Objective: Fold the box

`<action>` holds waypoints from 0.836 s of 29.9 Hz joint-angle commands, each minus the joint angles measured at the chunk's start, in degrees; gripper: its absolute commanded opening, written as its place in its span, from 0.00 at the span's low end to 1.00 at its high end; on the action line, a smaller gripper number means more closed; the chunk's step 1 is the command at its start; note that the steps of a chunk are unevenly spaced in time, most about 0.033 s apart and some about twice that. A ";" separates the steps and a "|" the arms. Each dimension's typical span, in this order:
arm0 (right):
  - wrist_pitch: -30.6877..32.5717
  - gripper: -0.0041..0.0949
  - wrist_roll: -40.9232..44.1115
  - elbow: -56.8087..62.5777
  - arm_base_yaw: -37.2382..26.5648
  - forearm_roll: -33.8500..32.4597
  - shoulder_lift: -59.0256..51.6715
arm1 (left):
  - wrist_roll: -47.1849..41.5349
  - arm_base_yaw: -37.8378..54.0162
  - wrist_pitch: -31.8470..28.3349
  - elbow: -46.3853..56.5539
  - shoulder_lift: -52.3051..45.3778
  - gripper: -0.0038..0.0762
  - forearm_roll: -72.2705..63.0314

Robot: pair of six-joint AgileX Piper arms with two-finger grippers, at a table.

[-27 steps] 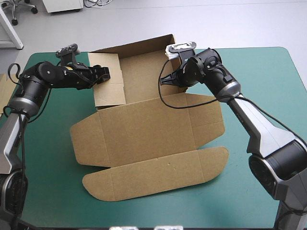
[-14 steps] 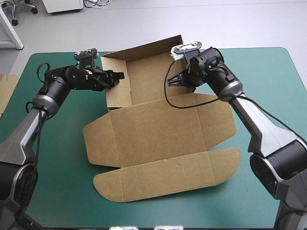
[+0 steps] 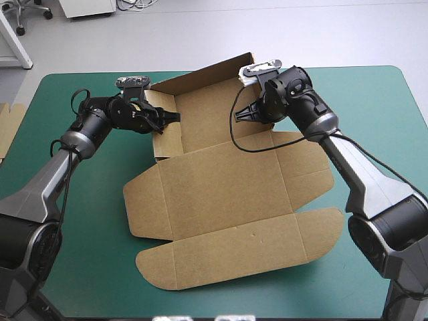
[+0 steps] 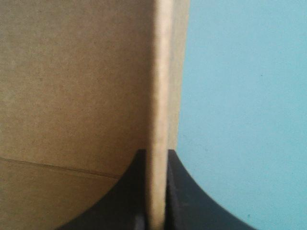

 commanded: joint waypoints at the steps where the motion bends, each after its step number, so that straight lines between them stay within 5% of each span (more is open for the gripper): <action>1: -6.65 0.03 -0.48 -1.62 0.58 5.31 -3.60 | -2.00 -1.60 -4.28 -1.92 -2.23 0.34 -4.20; 6: -5.96 0.03 -0.48 -1.62 0.58 5.31 -3.60 | -2.56 -1.60 -5.38 -1.92 -2.23 0.28 -7.40; 11: -5.33 0.03 -0.48 -1.62 0.58 5.09 -3.49 | -0.29 -1.60 -5.38 -1.92 -2.69 0.04 -9.11; 25: -1.31 0.03 -0.25 -1.62 0.58 5.21 -1.92 | 5.69 -1.60 -4.46 -3.58 -6.31 0.04 -7.19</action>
